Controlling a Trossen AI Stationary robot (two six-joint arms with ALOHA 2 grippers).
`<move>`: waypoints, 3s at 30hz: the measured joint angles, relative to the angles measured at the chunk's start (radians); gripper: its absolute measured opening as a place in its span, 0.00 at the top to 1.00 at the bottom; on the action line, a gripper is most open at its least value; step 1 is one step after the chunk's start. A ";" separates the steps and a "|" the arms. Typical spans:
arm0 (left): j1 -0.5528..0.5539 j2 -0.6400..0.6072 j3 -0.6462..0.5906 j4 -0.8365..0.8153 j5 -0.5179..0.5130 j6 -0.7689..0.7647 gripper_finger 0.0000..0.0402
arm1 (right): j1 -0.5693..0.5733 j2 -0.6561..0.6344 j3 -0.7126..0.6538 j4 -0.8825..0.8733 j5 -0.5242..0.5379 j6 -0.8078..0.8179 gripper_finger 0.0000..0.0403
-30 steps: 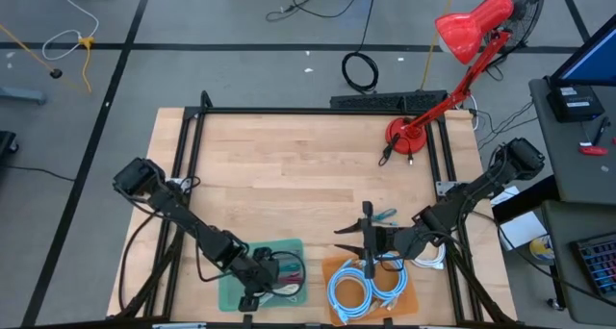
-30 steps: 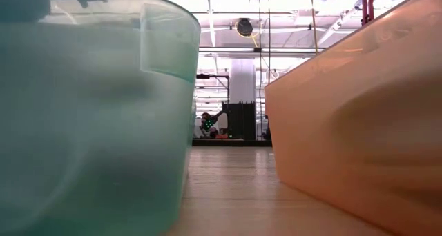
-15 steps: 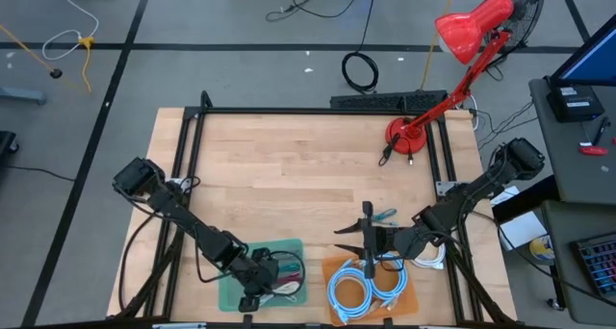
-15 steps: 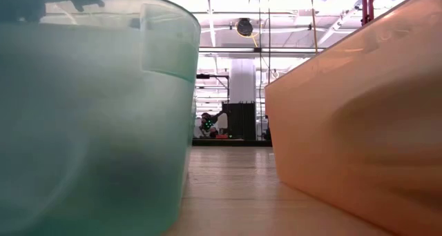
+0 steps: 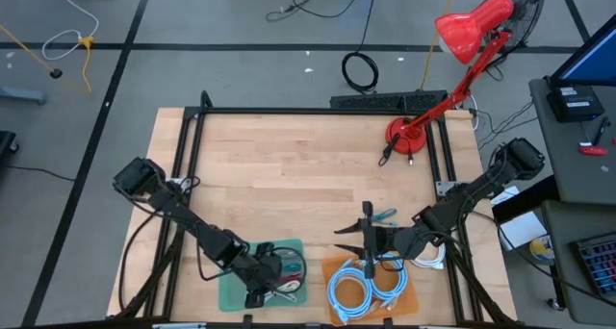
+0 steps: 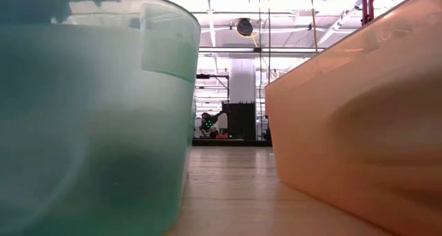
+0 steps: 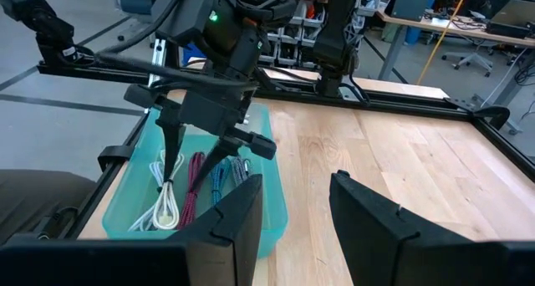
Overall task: Pick & Place USB Port
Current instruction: Put the light brown charger cable into the green bin, then put the white HDMI cable into the orange bin
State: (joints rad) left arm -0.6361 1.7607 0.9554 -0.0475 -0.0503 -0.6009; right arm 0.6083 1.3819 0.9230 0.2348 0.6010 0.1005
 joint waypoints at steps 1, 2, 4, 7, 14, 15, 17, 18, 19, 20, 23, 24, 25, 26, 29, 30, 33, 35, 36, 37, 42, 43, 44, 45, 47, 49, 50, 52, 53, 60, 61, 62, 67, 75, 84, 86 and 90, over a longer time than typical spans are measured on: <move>0.004 0.000 0.000 0.005 0.004 0.002 0.65 | 0.000 0.000 0.000 0.000 0.000 0.000 0.68; 0.007 0.000 0.000 0.006 0.009 0.004 0.68 | 0.000 0.000 0.000 0.000 0.000 0.001 0.68; 0.010 0.000 0.000 0.006 0.016 0.012 0.76 | 0.000 0.000 0.000 0.000 0.000 0.008 0.68; 0.011 0.000 0.000 0.026 0.038 0.036 0.92 | 0.000 0.000 0.000 0.000 0.000 0.008 0.68; 0.028 0.000 0.000 0.098 0.074 0.087 0.99 | -0.007 0.000 0.000 0.000 0.000 0.006 0.68; 0.033 0.000 0.000 0.105 0.078 0.090 0.99 | -0.007 0.000 0.000 0.000 0.000 0.006 0.68; 0.044 0.010 0.000 0.124 0.089 0.092 0.99 | -0.006 0.000 0.000 -0.001 0.000 0.008 0.68; 0.048 0.018 0.000 0.133 0.102 0.095 0.99 | -0.006 0.000 0.000 -0.001 0.000 0.008 0.68; 0.050 0.027 0.000 0.132 0.115 0.097 0.99 | -0.006 0.000 0.000 -0.002 0.000 0.008 0.68; 0.054 0.038 0.000 0.140 0.129 0.098 0.99 | -0.006 0.000 0.000 -0.002 0.000 0.008 0.68; 0.065 0.083 0.001 0.193 0.168 0.099 1.00 | -0.006 0.000 0.000 -0.007 0.000 0.009 0.68; 0.068 0.099 0.001 0.198 0.182 0.096 1.00 | -0.006 0.000 0.000 -0.006 0.000 0.010 0.68; 0.073 0.117 0.001 0.212 0.193 0.092 1.00 | -0.006 0.000 0.000 -0.007 0.000 0.010 0.68; 0.077 0.131 0.001 0.221 0.208 0.083 1.00 | -0.006 0.000 0.000 -0.008 0.000 0.010 0.68; 0.087 0.148 0.003 0.221 0.234 0.072 1.00 | -0.006 0.000 0.000 -0.007 0.000 0.011 0.68; 0.088 0.150 0.003 0.217 0.236 0.072 1.00 | -0.006 0.000 0.000 -0.007 0.000 0.011 0.68; 0.088 0.140 0.002 0.213 0.233 0.085 1.00 | -0.006 0.000 0.000 -0.007 0.000 0.011 0.68; 0.085 0.121 0.001 0.200 0.215 0.094 1.00 | -0.006 0.000 0.000 -0.008 0.000 0.011 0.68; 0.085 0.114 0.000 0.197 0.209 0.099 1.00 | -0.006 0.000 0.000 -0.007 0.000 0.011 0.68; 0.085 0.109 0.000 0.197 0.207 0.103 1.00 | -0.006 0.000 0.000 -0.008 0.000 0.011 0.68; 0.078 0.072 -0.001 0.188 0.174 0.121 1.00 | -0.006 0.000 0.000 -0.010 0.000 0.011 0.68; 0.078 0.069 -0.001 0.191 0.172 0.123 1.00 | -0.006 0.000 0.000 -0.010 0.000 0.011 0.68; 0.078 0.068 -0.001 0.197 0.172 0.124 1.00 | -0.006 0.000 0.000 -0.010 0.000 0.011 0.68; 0.078 0.065 -0.001 0.198 0.172 0.125 0.99 | -0.006 0.000 0.000 -0.010 0.000 0.011 0.68; 0.078 0.058 -0.001 0.199 0.172 0.127 0.99 | -0.006 0.000 0.000 -0.011 0.000 0.011 0.68; 0.078 0.057 0.000 0.198 0.172 0.131 0.99 | -0.006 0.000 0.000 -0.017 0.000 0.011 0.68; 0.078 0.055 0.000 0.189 0.173 0.139 0.99 | -0.006 0.000 0.000 -0.024 0.000 0.011 0.68; 0.078 0.035 -0.001 0.165 0.172 0.164 1.00 | -0.006 0.000 0.000 -0.060 0.000 0.028 0.68; 0.078 0.024 -0.001 0.169 0.165 0.175 1.00 | -0.006 -0.001 0.000 -0.094 0.000 0.043 0.68; 0.047 -0.140 0.000 0.068 -0.071 0.282 0.98 | -0.029 -0.029 -0.001 -0.368 0.071 0.228 0.68; 0.041 -0.167 0.000 0.060 -0.106 0.294 0.98 | -0.037 -0.030 0.000 -0.401 0.091 0.266 0.68; 0.037 -0.193 0.000 0.056 -0.141 0.306 0.98 | -0.044 -0.032 0.000 -0.451 0.108 0.306 0.68; 0.003 -0.277 0.001 -0.002 -0.238 0.311 0.98 | -0.083 -0.045 0.000 -0.745 0.092 0.560 0.68; -0.054 -0.248 0.000 -0.046 -0.312 0.261 0.98 | -0.138 -0.163 0.000 -1.192 -0.140 0.914 0.68; -0.072 -0.229 0.000 -0.057 -0.321 0.229 0.98 | -0.020 -0.254 -0.034 -1.557 -0.322 1.065 0.68; -0.073 -0.229 0.000 -0.058 -0.320 0.225 0.98 | 0.023 -0.268 -0.075 -1.529 -0.343 1.054 0.68; -0.074 -0.229 0.000 -0.061 -0.318 0.225 0.98 | 0.100 -0.278 -0.190 -1.434 -0.424 1.044 0.68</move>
State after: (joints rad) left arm -0.7097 1.5314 0.9554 -0.1089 -0.3683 -0.3759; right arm 0.7086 1.1038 0.7328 -1.1989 0.1766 1.1441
